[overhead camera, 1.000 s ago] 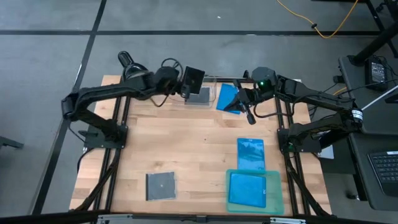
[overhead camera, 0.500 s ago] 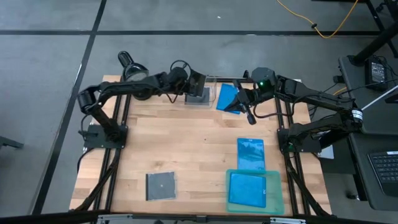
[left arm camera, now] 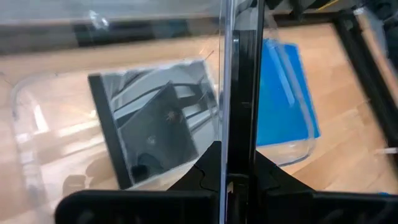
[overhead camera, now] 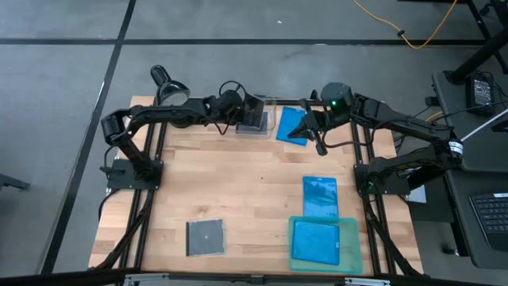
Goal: Pick & place jewel cases by type
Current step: Put the top black cd case into the transparent bin, then put the black cd case into the transparent bin
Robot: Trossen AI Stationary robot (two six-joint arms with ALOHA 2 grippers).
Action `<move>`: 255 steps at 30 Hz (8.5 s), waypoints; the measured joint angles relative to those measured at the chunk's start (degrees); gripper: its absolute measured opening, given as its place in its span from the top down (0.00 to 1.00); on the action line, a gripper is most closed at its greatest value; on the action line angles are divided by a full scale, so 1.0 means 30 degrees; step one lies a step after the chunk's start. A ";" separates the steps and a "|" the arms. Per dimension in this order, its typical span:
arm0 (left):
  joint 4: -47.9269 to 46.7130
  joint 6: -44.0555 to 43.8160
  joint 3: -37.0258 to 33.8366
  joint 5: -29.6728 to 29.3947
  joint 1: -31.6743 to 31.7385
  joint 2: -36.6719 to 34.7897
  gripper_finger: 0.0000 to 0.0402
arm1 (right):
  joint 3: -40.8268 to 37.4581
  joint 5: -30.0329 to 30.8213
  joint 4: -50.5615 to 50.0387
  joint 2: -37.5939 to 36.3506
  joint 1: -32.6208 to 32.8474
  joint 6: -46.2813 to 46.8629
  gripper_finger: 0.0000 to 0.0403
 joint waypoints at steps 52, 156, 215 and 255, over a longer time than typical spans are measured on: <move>-0.1720 0.1922 0.0120 0.2646 0.1222 0.0465 0.63 | -0.0007 -0.1210 -0.0401 0.0000 -0.0505 -0.1466 0.97; -0.2076 1.0302 -0.5307 0.3154 -0.9491 0.1192 1.00 | -1.1065 -0.1123 1.5385 0.0168 0.1083 0.8646 0.98; 0.1026 -0.5748 -1.2211 0.3037 -0.6718 -0.9941 0.68 | -0.6333 0.3451 1.1272 1.1481 0.2977 0.6199 0.98; 0.7860 -0.7480 -1.2214 0.3116 -0.6733 -0.2339 0.52 | -0.3031 0.3048 0.9327 1.4433 0.2977 0.5208 0.97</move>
